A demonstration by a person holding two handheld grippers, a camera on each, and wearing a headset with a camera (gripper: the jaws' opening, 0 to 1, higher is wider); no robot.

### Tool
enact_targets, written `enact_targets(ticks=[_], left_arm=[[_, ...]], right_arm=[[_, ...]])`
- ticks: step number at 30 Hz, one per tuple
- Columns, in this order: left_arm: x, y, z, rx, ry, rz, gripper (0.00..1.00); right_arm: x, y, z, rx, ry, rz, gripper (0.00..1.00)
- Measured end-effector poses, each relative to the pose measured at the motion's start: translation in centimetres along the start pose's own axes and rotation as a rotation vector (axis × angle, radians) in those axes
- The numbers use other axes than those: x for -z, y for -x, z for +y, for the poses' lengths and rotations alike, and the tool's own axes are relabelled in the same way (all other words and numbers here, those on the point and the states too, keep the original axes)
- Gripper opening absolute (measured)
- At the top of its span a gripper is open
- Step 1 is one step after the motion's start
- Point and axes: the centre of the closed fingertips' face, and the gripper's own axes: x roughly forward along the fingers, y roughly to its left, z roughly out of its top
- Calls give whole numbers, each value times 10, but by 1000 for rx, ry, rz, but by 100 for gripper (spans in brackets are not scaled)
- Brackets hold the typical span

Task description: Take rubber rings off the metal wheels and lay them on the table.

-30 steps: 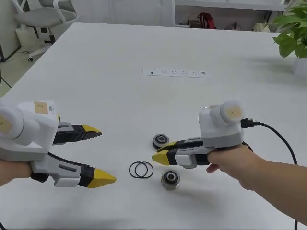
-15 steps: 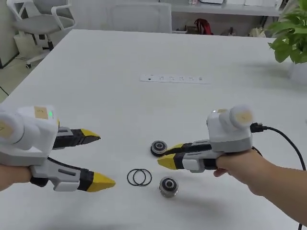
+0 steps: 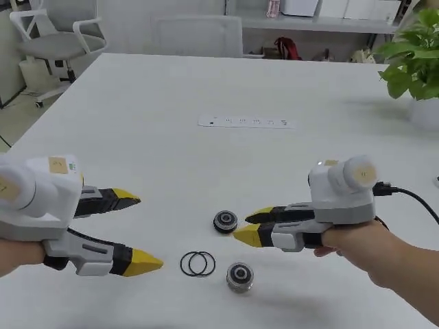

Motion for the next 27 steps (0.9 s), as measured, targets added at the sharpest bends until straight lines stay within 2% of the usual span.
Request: enact_targets(ticks=[17, 27], left_arm=[[0, -8, 6, -11, 9, 6, 72], [4, -14, 14, -20, 18, 21, 72]], right_arm=[[4, 18, -17, 62, 5, -22, 33], [10, 22, -28, 93, 30, -4, 36]])
